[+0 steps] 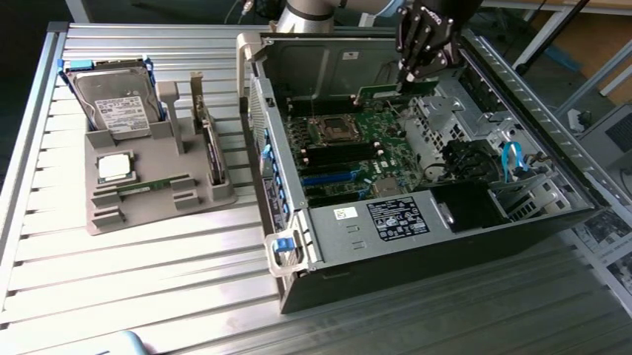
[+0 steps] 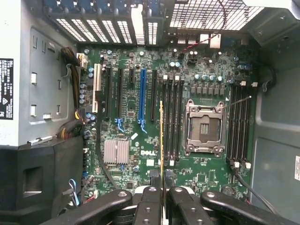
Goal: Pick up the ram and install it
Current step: 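Insert the ram into the slot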
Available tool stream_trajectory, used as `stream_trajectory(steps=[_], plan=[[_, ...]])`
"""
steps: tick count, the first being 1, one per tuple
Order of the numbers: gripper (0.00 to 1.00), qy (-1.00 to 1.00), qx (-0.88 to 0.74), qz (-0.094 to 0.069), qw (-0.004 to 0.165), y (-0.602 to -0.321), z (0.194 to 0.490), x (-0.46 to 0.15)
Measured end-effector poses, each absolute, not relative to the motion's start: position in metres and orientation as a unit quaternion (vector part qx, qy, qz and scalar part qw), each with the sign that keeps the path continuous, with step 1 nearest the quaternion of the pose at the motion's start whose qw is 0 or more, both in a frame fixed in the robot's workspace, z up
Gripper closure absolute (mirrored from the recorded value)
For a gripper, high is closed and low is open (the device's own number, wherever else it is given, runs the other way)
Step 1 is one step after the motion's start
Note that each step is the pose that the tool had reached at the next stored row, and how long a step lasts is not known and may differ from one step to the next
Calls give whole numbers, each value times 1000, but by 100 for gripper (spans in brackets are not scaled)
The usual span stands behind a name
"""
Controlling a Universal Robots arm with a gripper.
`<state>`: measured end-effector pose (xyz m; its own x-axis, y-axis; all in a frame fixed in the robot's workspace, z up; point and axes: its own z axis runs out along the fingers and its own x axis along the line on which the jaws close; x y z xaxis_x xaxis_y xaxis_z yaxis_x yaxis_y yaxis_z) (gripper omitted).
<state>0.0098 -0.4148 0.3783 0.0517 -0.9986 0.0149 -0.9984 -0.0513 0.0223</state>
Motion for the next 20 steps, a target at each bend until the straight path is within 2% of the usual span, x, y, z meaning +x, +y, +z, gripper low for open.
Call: stream_trajectory(steps=[20], plan=[[87, -689, 725, -2, 13, -415, 365, 10]])
